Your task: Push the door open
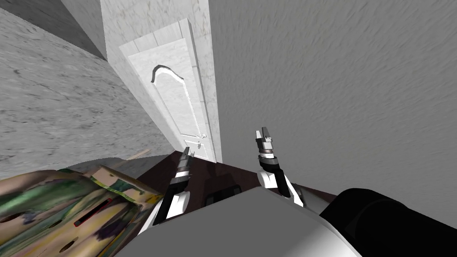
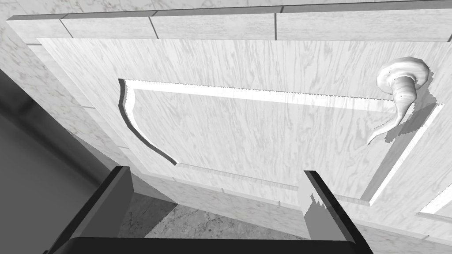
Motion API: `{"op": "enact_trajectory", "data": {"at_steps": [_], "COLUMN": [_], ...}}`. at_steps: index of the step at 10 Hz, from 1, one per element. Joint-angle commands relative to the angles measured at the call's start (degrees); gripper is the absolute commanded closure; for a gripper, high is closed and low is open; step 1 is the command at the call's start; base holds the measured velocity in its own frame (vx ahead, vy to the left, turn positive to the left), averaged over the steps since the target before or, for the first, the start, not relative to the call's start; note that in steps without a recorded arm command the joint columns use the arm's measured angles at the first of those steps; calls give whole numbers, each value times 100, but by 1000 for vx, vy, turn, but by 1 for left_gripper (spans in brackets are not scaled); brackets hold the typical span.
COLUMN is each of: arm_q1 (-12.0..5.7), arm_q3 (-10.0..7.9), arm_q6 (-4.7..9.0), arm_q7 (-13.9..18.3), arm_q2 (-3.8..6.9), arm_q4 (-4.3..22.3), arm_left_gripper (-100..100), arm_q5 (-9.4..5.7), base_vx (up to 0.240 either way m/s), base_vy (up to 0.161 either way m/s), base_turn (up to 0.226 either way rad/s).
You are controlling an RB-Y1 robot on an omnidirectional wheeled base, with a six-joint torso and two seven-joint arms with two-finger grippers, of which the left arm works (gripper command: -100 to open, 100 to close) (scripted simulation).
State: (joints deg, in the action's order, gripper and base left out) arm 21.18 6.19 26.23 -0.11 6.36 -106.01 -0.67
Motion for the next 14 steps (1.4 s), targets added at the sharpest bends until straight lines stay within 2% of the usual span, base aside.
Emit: {"op": "enact_trajectory", "data": {"at_steps": [1,3,4,6,10,12,14], "arm_q1": [-30,-67,-104,-140,-246,-279,-344], "arm_q3": [103,168,233,297,484,543,657], "arm_q6": [54,89,123,157,256,287,347], "arm_q7": [-77,-123,-168,-214,-346,-388,-468], "arm_q2": [8,24,40,54,92,102,122], "arm_q4": [246,438,630,820,1372,1547,1884], "arm_left_gripper": [-100,-100,-100,-100,-100,-100,-100], "arm_q5": [-44,-83,-122,-160,-273,-308,-377], "base_vx": [107,87,125,92,85,87,94], "base_vy": [128,130,132,149,146,147,160], "base_turn": [-136,-112,-142,-95,-115,-97,-133]}}
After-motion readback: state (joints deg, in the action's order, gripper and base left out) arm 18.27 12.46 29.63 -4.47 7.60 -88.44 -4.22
